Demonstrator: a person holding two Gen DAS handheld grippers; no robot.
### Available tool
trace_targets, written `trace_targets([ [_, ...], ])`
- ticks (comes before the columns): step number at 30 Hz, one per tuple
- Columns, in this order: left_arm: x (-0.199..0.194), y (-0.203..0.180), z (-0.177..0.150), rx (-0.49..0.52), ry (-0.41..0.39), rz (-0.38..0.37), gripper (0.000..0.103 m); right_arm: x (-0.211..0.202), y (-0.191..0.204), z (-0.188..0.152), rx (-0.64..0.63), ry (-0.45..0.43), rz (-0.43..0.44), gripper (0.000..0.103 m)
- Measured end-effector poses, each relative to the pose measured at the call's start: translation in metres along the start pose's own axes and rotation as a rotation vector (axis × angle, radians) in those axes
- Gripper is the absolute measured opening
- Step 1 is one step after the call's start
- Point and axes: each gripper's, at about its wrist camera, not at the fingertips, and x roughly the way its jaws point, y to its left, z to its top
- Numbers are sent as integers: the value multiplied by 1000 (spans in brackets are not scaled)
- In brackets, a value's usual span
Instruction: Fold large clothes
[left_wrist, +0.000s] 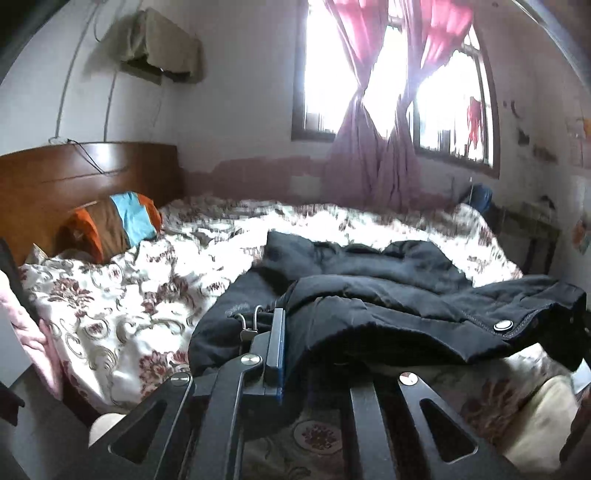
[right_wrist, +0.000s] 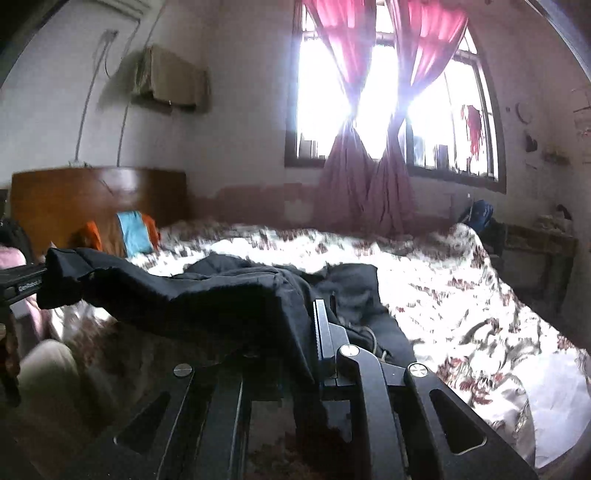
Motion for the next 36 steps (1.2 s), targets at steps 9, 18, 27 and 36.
trace_targets([
  [9,-39,3,58,-18,-164,-24,8,-14,5,53,-32,-176,8,9],
  [18,10,-13,100,25,-193,-25,8,60,-3,73,4,-152,-27,9],
  [27,98,-30,134,64,-144,-27,8,162,-12,82,19,-121,-56,9],
  [36,206,-35,142,61,-53,-21,8,269,-22,60,67,-46,-95,9],
])
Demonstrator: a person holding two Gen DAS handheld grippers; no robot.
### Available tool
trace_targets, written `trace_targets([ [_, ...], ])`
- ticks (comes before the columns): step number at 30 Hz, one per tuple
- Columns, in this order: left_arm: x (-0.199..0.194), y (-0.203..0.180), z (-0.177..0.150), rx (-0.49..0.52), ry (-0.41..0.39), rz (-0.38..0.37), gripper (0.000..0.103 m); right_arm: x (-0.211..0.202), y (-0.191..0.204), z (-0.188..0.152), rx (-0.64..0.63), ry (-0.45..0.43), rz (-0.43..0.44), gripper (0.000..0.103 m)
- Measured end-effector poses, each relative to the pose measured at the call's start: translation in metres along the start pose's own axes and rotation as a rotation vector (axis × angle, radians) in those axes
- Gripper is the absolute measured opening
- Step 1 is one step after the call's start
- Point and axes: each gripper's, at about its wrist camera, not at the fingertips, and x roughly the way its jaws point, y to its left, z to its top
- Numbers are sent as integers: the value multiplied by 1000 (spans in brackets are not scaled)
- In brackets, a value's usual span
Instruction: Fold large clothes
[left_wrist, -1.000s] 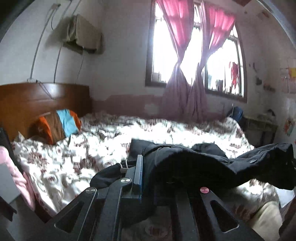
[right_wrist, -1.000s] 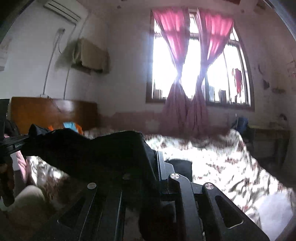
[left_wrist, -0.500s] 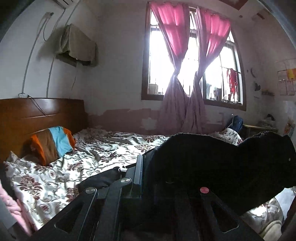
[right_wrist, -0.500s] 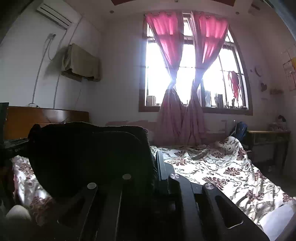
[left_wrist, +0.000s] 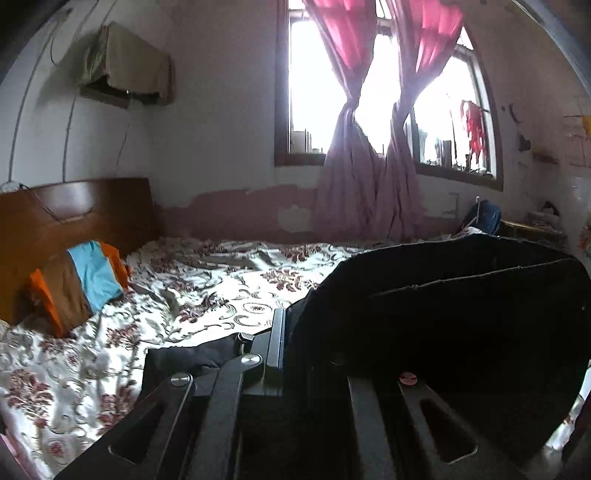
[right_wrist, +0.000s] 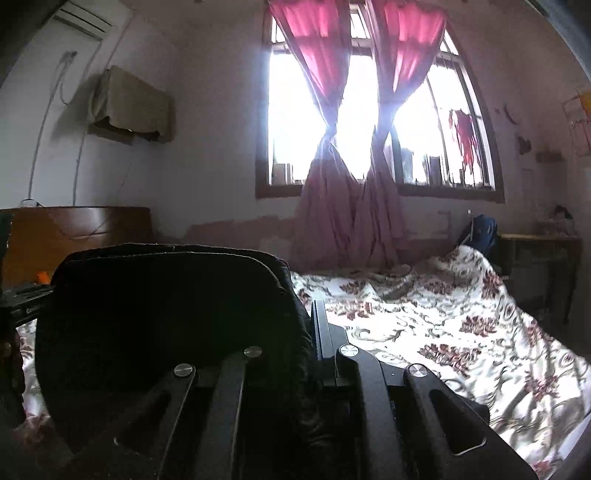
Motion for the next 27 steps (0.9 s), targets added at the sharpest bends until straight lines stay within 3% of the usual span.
trace_targets([
  [8,82,-7,-19,-9,91,9,8,72,1,-33,11,94,-58,10],
  [16,139,-6,-40,-94,232,-2,11,93,-3,-46,30,164,-76,13],
  [17,139,-5,-40,-100,232,-10,11,92,-4,-46,34,161,-76,17],
  [19,134,-3,-40,-108,218,-23,12,89,-7,-44,43,144,-89,37],
  [20,132,-1,-39,-114,214,-27,12,84,-9,-41,51,120,-96,59],
  [21,130,0,-38,-120,211,-32,13,79,-10,-39,58,94,-102,72],
  [27,130,4,-32,-154,256,-40,15,56,-12,-26,45,36,-106,80],
])
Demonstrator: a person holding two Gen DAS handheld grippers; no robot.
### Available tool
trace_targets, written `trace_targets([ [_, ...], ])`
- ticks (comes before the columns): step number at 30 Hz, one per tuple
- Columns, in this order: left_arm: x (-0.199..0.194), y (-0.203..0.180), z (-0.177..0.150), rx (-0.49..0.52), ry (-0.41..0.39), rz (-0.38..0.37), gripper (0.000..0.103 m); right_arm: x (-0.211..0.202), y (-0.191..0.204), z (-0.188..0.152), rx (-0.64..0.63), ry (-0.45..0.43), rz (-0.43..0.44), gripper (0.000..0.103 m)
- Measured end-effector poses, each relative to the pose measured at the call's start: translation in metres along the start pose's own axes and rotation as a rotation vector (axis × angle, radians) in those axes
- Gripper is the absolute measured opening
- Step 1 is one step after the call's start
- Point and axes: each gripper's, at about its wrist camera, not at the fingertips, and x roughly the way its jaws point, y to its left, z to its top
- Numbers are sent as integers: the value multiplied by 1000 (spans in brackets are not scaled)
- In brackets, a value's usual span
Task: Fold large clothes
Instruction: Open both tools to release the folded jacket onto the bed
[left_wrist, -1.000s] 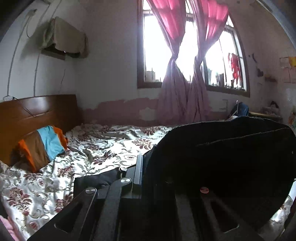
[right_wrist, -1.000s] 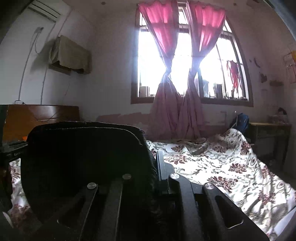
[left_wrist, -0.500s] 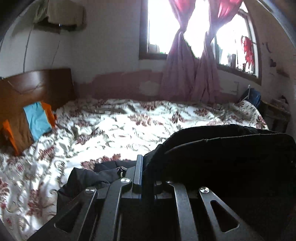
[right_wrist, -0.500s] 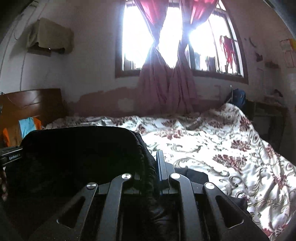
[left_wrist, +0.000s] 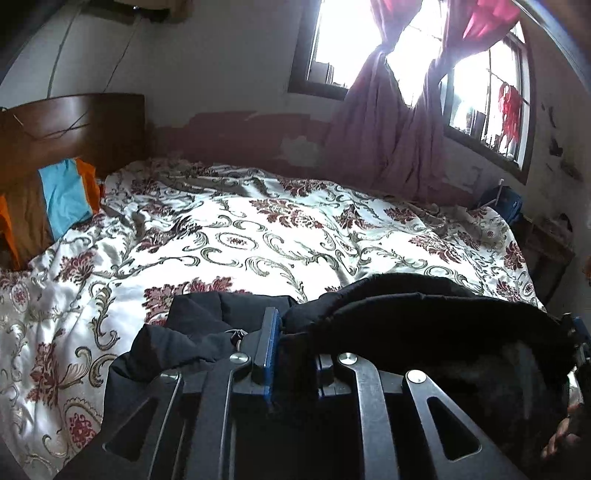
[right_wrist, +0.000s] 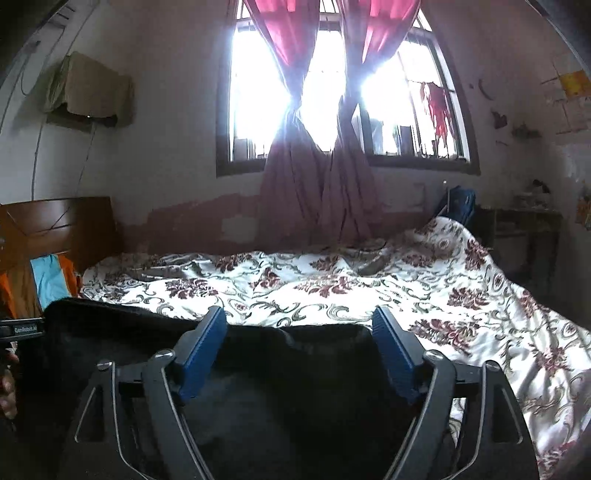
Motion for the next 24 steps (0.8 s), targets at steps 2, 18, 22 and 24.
trace_targets([
  [2,-1,1,2,-5,17,-3,17,-9,1,2,-15,-8,7,83],
  [18,-93,10,-12,-32,-104,-131,103,-76,-2,-10,-47,81,183,98],
  [22,-99,1,-52,56,-49,-160,103,-80,-2,-33,-65,169,253,98],
  [24,-96,-5,-72,103,-9,-166,103,-77,-3,-47,-74,229,272,98],
])
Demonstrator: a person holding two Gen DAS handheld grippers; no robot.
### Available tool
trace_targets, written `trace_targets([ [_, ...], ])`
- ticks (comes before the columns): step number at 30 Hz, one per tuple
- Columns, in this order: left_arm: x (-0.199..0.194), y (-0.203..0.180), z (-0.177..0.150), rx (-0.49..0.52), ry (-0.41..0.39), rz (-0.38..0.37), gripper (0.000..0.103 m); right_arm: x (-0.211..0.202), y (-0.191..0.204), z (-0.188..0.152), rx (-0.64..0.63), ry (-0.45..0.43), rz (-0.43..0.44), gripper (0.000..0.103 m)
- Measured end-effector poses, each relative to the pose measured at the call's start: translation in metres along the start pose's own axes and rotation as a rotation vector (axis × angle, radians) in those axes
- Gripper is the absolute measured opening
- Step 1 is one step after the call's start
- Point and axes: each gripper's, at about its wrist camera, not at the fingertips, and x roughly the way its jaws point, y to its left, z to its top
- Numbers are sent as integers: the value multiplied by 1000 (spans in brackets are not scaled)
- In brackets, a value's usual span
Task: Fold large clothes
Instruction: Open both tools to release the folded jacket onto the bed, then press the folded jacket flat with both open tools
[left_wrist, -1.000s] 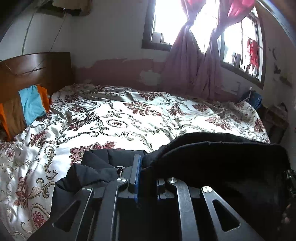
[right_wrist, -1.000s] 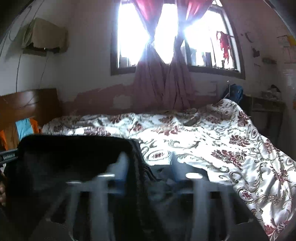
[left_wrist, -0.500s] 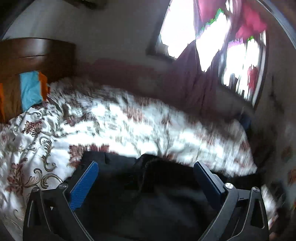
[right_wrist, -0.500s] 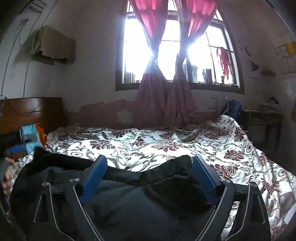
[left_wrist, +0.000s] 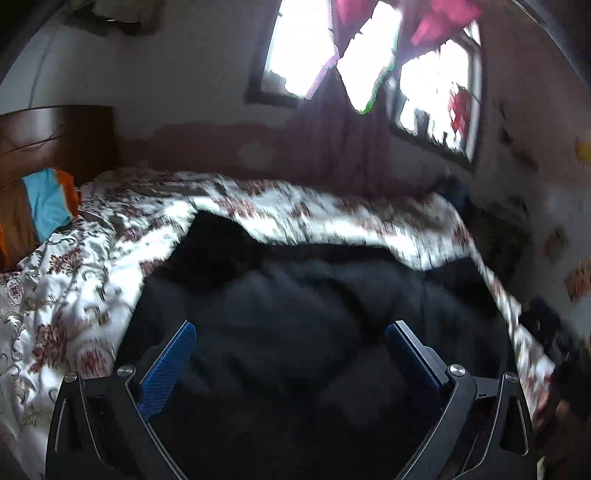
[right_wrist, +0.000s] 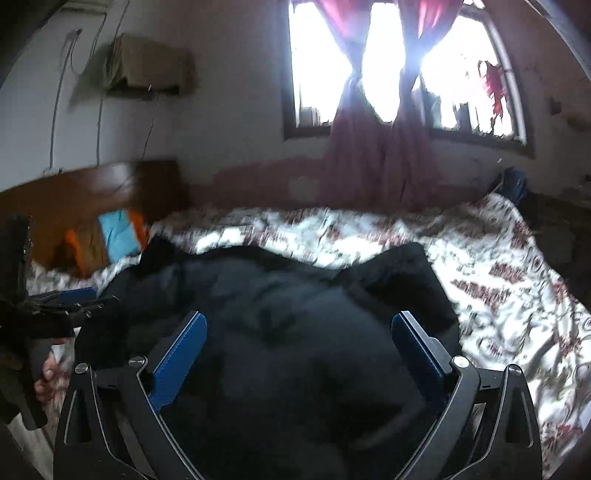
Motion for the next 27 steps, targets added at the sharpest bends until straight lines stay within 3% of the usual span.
trace_targets([
  [7,25,-15,-34,62,110,-42,103,32,-5,-31,-21,181,19,98],
  [13,47,-26,-28,128,129,-8,103,56,-9,-27,-49,162,8,98],
  [27,112,-14,17,115,144,94,103,139,-10,28,-161,214,-38,98],
])
